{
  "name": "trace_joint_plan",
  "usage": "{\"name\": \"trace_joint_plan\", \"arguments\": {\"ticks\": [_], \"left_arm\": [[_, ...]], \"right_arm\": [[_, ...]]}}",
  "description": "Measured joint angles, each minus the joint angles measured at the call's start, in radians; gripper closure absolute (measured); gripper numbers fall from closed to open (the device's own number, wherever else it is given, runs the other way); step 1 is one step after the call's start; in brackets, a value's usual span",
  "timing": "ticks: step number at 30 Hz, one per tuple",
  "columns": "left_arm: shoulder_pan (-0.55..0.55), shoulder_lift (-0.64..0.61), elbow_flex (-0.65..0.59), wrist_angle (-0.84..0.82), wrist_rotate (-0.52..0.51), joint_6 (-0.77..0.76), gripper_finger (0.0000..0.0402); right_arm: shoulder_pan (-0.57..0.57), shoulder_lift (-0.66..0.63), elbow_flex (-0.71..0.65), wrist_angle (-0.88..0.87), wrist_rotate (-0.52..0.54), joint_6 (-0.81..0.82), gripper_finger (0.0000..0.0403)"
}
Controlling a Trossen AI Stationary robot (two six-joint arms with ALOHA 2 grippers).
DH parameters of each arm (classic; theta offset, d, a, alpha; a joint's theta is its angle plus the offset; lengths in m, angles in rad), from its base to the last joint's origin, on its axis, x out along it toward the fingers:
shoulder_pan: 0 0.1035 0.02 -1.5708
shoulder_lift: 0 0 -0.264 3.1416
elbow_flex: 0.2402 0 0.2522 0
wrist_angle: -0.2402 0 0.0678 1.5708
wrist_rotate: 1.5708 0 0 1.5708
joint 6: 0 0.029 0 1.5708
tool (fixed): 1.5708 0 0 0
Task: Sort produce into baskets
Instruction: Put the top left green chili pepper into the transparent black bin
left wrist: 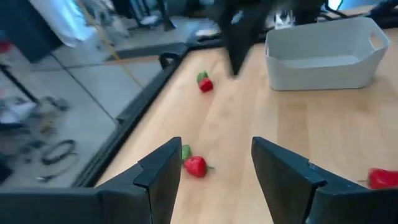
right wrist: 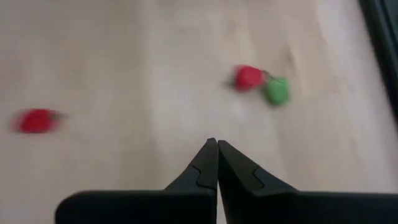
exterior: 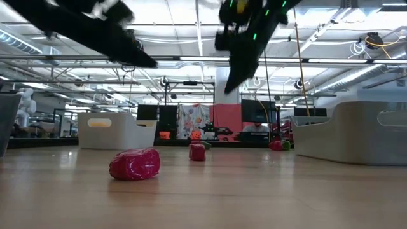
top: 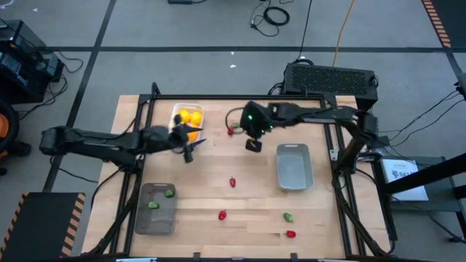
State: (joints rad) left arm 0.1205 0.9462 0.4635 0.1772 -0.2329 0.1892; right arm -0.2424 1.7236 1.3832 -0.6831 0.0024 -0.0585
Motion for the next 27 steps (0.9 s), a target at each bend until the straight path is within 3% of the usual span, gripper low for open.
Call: {"name": "trace_joint_plan", "arguments": {"ticks": [4,9,12,15,21,27], "left_arm": [[0.189,0.238,0.113,0.042,0.248,-0.001,0.0198],[0.328,0.58,0.317,0.005,0.407,0.001,0.0198],[0.37,0.762,0.464,-0.075,0.417,0.012,0.0198],[0.386,0.885,0.585,-0.147,0.421,0.027,0.0198],[0.384,1.009,0.704,-0.201,0.428,0.027,0.0198],[0.385,1.097,0.848,-0.401,0.328,0.031,0.0198]], "right_arm": [[0.142,-0.1,-0.057,0.015,0.041,0.083,0.0403],[0.346,-0.194,-0.245,0.162,0.229,0.152,0.0403],[0.425,-0.228,-0.376,0.339,0.314,0.108,0.0403],[0.453,-0.254,-0.419,0.343,0.307,0.075,0.0403],[0.461,-0.29,-0.427,0.268,0.311,0.192,0.0402],[0.483,-0.291,-0.427,0.267,0.31,0.199,0.0402]]}}
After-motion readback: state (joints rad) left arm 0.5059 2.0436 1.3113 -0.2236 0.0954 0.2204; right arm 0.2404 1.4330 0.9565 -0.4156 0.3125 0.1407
